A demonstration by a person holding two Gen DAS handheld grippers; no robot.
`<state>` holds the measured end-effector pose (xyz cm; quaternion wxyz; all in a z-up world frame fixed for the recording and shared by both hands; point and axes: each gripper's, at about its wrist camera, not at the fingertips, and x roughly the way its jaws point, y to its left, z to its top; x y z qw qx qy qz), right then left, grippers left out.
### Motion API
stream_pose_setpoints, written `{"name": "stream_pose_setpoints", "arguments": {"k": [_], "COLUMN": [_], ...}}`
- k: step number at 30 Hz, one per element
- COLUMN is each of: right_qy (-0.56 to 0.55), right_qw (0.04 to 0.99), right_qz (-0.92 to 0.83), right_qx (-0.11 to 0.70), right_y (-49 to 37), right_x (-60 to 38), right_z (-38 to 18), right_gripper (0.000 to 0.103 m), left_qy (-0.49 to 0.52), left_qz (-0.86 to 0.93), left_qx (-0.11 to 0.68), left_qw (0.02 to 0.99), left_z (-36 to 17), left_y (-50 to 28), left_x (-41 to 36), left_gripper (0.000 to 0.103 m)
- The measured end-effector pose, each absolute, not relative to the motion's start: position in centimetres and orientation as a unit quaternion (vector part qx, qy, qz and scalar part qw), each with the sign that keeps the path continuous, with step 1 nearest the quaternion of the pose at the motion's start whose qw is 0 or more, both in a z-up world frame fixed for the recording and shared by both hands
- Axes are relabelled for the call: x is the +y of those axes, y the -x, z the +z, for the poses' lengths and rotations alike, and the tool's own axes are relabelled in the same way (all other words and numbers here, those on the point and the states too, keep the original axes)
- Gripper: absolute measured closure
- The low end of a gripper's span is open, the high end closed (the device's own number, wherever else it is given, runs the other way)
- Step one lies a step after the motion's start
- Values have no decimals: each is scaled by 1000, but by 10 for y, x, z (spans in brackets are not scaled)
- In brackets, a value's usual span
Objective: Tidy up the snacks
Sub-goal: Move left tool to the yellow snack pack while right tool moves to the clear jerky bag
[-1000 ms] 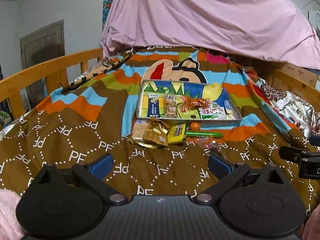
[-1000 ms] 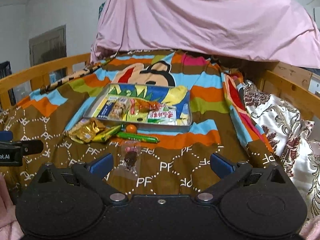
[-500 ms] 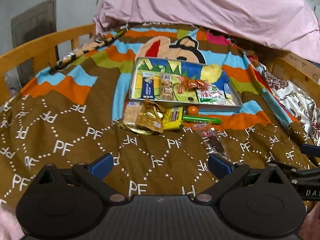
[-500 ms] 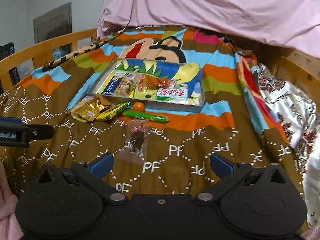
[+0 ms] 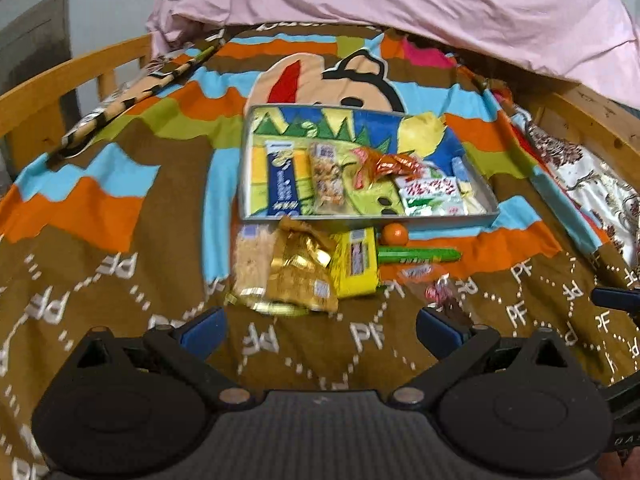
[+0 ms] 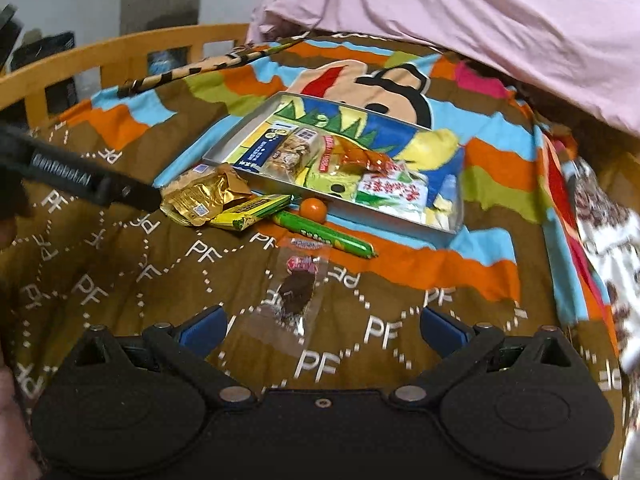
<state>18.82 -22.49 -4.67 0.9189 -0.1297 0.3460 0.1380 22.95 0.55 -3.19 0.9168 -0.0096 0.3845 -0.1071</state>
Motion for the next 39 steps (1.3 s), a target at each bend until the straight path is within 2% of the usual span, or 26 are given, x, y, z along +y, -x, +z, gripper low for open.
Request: {"name": "stream_pose_setpoints", "arguments": {"k": [11, 20, 26, 30, 37, 39], "right_qy": [157, 113, 81, 42, 38, 27], "right_qw": [920, 901, 895, 888, 898, 896], "right_qz": [139, 181, 187, 188, 157, 152], "right_qx": [332, 378, 396, 418, 410, 417], "right_y": [-225, -238, -247, -254, -259, -262], "right_x": [-203, -193, -193, -195, -199, -203], "right_z": [-75, -94, -100, -108, -111, -114], "right_gripper": [1, 1, 10, 11, 32, 33], "left_qy": [21, 70, 58, 52, 75, 68], "left_qz": [-228, -282, -245, -250, -243, -246], "left_qx": [341, 397, 439, 442, 449, 453], "left_qw": [912, 871, 862, 860, 857, 854], "left_z": [-53, -85, -100, -106, -109, -109], "left_y": [-285, -331, -345, -347, -361, -362], "left_x": [-25, -39, -37, -35, -31, -34], "left_gripper": [0, 1, 1, 1, 1, 0]}}
